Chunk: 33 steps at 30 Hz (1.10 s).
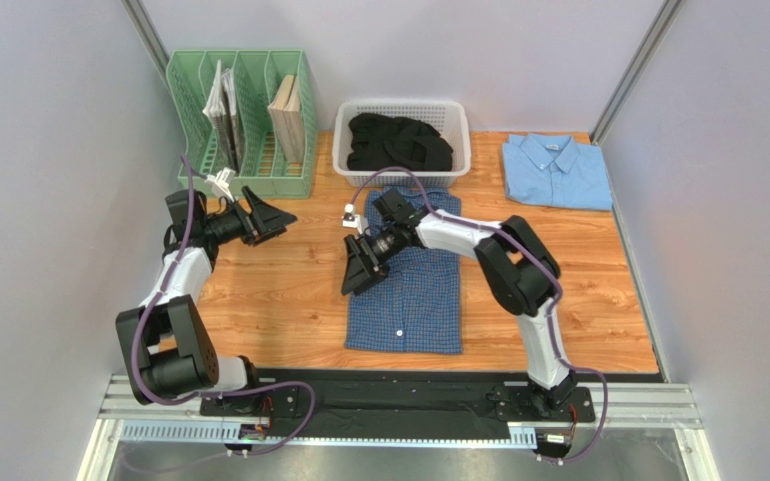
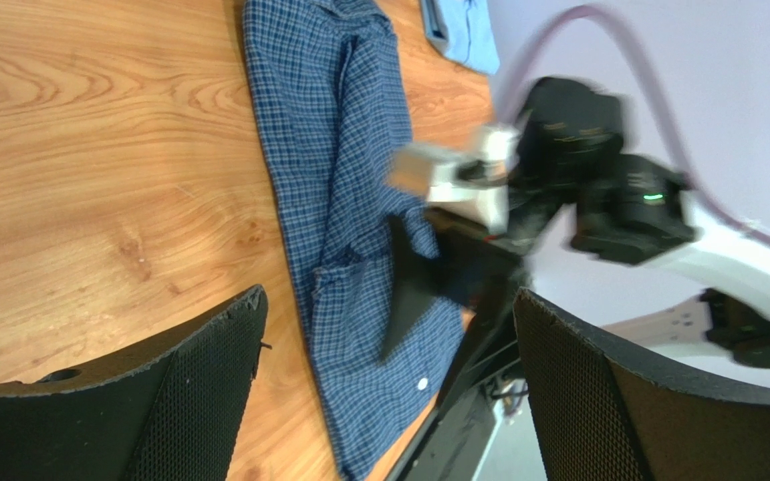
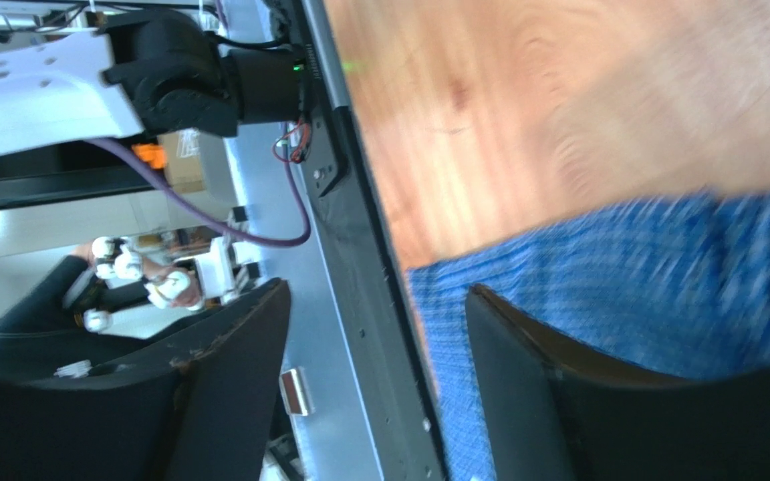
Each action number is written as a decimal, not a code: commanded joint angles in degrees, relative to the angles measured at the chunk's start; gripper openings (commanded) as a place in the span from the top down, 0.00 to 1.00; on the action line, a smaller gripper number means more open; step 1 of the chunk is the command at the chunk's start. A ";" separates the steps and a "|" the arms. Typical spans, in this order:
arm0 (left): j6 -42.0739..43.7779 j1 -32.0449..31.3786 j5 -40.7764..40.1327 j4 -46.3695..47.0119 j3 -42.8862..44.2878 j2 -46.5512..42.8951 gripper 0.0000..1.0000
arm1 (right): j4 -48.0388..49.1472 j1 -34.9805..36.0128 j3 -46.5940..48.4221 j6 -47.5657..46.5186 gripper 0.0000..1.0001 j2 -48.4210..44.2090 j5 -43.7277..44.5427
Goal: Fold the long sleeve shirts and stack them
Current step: Fold the shirt
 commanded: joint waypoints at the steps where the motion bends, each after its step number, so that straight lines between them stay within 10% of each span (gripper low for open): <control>1: 8.38 0.63 0.48 -5.65 2.83 -2.68 0.05 | -7.69 -4.10 -4.03 -3.26 0.48 -15.74 6.57; 6: 10.05 0.36 -0.74 -6.71 2.48 -3.73 0.05 | -16.76 -7.73 -11.32 -8.98 0.70 -18.13 16.67; 33: 9.35 0.10 -1.19 -6.09 1.69 -5.58 0.03 | -16.42 -7.90 -4.31 -7.85 0.54 -6.97 25.48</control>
